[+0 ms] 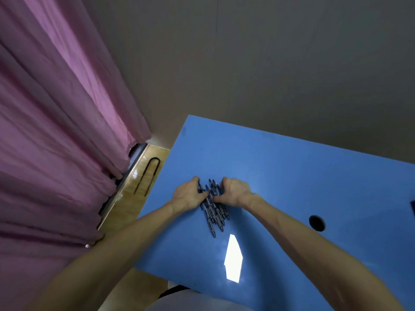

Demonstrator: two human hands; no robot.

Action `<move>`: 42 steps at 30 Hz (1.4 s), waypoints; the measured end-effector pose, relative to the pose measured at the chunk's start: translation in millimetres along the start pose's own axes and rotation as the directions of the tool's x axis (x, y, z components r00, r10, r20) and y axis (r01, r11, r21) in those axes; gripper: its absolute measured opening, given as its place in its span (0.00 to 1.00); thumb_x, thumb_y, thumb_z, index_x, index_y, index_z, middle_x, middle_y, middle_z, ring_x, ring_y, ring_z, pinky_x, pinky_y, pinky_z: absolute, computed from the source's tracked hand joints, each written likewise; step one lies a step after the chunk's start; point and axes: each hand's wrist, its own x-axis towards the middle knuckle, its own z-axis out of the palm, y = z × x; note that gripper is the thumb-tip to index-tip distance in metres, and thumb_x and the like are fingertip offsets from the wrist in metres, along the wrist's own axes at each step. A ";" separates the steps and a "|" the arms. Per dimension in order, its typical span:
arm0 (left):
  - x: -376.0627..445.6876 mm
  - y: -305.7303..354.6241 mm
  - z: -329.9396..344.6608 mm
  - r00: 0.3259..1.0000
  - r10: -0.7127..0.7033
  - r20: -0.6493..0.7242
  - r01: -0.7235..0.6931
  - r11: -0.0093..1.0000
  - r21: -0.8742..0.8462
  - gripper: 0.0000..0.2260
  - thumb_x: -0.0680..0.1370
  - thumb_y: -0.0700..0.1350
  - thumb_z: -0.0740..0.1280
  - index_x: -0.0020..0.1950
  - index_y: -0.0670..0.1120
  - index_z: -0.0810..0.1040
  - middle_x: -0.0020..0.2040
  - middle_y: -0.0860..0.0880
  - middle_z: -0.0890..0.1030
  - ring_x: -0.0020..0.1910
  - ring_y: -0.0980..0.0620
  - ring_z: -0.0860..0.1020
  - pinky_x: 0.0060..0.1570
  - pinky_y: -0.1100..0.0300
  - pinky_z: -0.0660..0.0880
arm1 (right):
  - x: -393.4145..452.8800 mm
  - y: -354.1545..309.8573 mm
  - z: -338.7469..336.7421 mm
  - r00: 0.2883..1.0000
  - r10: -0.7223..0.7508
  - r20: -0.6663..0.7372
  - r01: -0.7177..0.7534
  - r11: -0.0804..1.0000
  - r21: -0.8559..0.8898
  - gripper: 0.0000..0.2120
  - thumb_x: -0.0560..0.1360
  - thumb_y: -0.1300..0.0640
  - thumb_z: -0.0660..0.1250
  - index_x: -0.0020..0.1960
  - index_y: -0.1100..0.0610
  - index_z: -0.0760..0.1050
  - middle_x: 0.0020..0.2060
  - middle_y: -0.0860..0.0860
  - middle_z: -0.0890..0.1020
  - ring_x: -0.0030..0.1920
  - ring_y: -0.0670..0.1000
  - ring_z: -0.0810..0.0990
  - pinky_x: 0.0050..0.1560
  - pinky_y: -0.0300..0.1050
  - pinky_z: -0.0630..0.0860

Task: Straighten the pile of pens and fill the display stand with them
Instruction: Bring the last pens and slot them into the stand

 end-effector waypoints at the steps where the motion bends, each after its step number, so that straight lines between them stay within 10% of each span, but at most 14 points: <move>1: 1.1 -0.4 -1.3 1.000 0.014 0.004 -0.014 1.000 0.025 0.23 0.80 0.58 0.66 0.68 0.46 0.68 0.51 0.47 0.81 0.48 0.44 0.78 0.41 0.53 0.72 | -0.8 -2.6 -0.8 1.000 0.026 0.004 -0.026 1.000 0.005 0.27 0.70 0.33 0.71 0.55 0.53 0.70 0.46 0.49 0.79 0.47 0.52 0.78 0.44 0.45 0.71; 20: -5.9 25.7 3.5 0.970 0.241 0.018 -0.239 0.950 0.200 0.26 0.78 0.62 0.67 0.65 0.45 0.67 0.44 0.50 0.76 0.45 0.46 0.78 0.41 0.55 0.71 | -33.6 2.3 -2.1 0.913 0.404 0.052 -0.404 0.885 0.231 0.18 0.72 0.41 0.72 0.51 0.53 0.72 0.39 0.47 0.76 0.42 0.50 0.77 0.44 0.42 0.73; 42: 6.4 50.2 9.4 0.967 0.254 0.032 -0.247 0.892 0.378 0.27 0.75 0.63 0.68 0.62 0.44 0.67 0.37 0.52 0.75 0.38 0.49 0.76 0.36 0.56 0.71 | -23.2 13.4 -5.6 0.890 0.452 0.059 -0.451 0.856 0.254 0.16 0.72 0.42 0.71 0.46 0.52 0.71 0.37 0.47 0.76 0.38 0.49 0.77 0.39 0.41 0.73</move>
